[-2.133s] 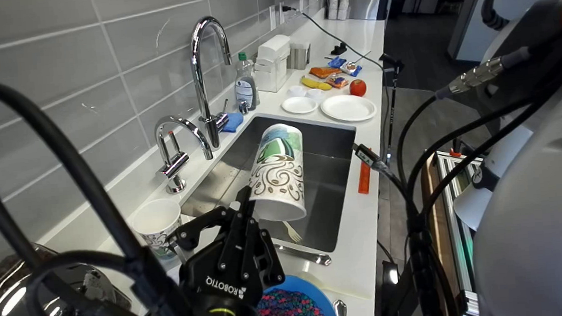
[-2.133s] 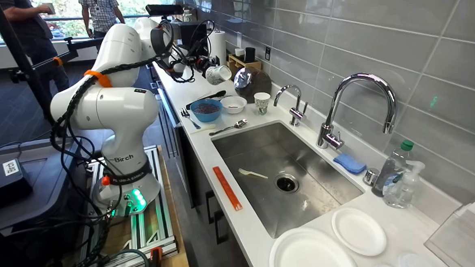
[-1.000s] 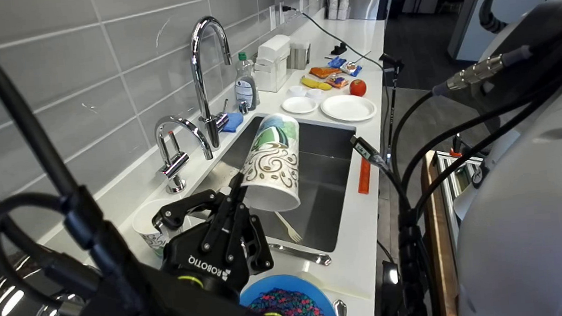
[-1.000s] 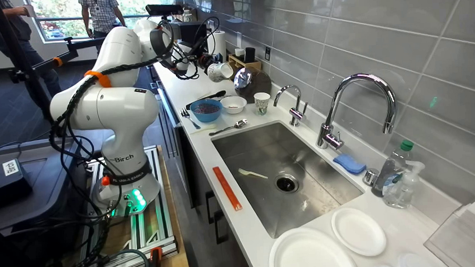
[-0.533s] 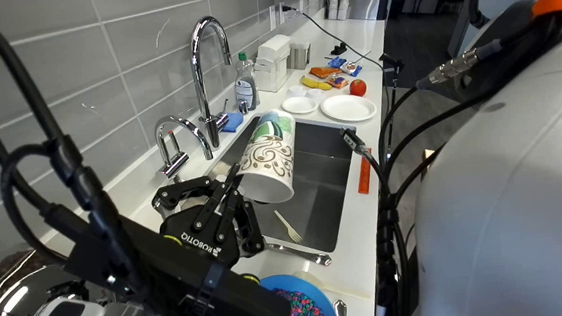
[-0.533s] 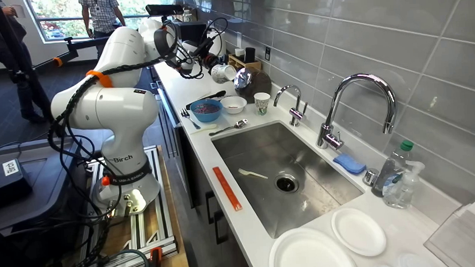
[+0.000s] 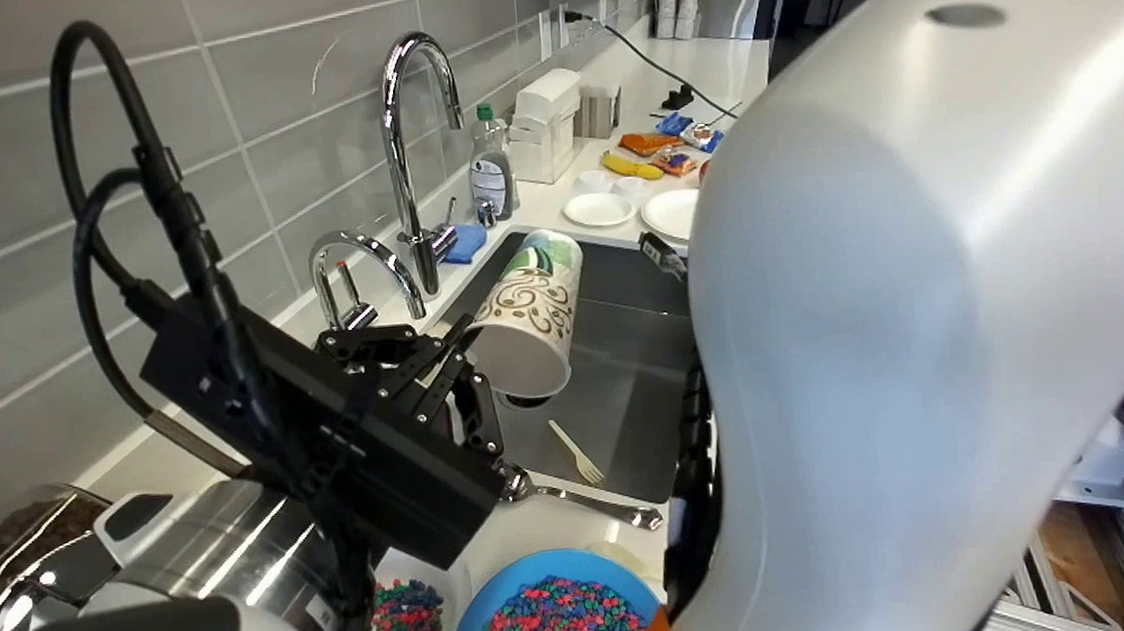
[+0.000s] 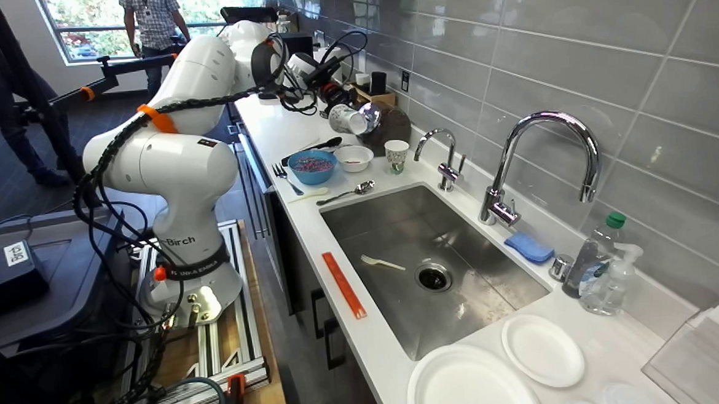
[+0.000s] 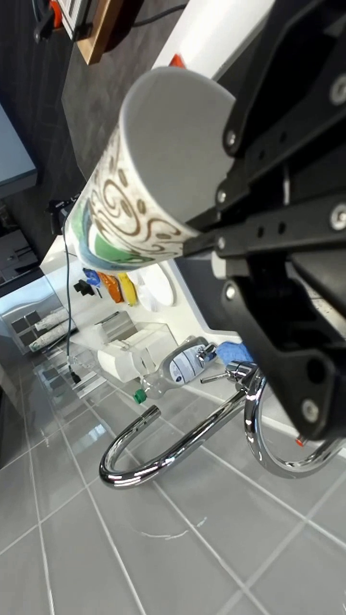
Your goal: Pour the contents in the cup into the bowl
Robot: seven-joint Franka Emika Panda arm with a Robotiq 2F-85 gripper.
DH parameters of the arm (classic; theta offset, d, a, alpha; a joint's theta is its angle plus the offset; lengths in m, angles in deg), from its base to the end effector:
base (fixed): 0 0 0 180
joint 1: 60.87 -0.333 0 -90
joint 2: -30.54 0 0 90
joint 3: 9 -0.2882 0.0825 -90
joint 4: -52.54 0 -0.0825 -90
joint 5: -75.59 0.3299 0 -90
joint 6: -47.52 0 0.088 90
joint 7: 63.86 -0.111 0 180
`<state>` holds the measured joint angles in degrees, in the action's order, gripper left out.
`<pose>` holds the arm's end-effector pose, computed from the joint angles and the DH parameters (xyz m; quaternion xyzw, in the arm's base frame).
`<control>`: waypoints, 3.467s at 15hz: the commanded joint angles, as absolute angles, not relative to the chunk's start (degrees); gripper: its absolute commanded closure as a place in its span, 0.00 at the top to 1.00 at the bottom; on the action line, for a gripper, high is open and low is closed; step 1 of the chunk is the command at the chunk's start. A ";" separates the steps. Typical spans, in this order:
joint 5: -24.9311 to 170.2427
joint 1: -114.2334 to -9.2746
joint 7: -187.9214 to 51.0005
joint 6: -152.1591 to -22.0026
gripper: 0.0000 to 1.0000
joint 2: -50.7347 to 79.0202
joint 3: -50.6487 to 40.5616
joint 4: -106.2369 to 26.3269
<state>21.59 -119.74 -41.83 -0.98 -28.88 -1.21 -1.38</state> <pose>0.4348 0.4106 0.2964 0.6306 0.3728 -0.3129 0.6046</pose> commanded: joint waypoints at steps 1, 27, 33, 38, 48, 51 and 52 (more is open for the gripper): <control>24.85 -116.70 -44.42 -2.55 0.01 -25.52 -3.22 -3.51; 46.90 -103.25 -89.13 -43.18 0.01 4.70 -3.24 -38.30; 45.53 -94.57 -95.70 -56.59 0.01 9.89 -11.04 -47.86; 45.51 -90.18 -97.50 -64.68 0.01 12.23 -14.22 -53.02; 44.80 -89.21 -96.77 -62.40 0.04 10.67 -15.58 -50.59; 44.81 -89.19 -96.78 -62.41 0.04 10.68 -15.58 -50.61; 44.81 -89.19 -96.78 -62.41 0.04 10.68 -15.58 -50.61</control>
<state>45.43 -91.01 -96.39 -62.92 10.87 -13.45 -50.96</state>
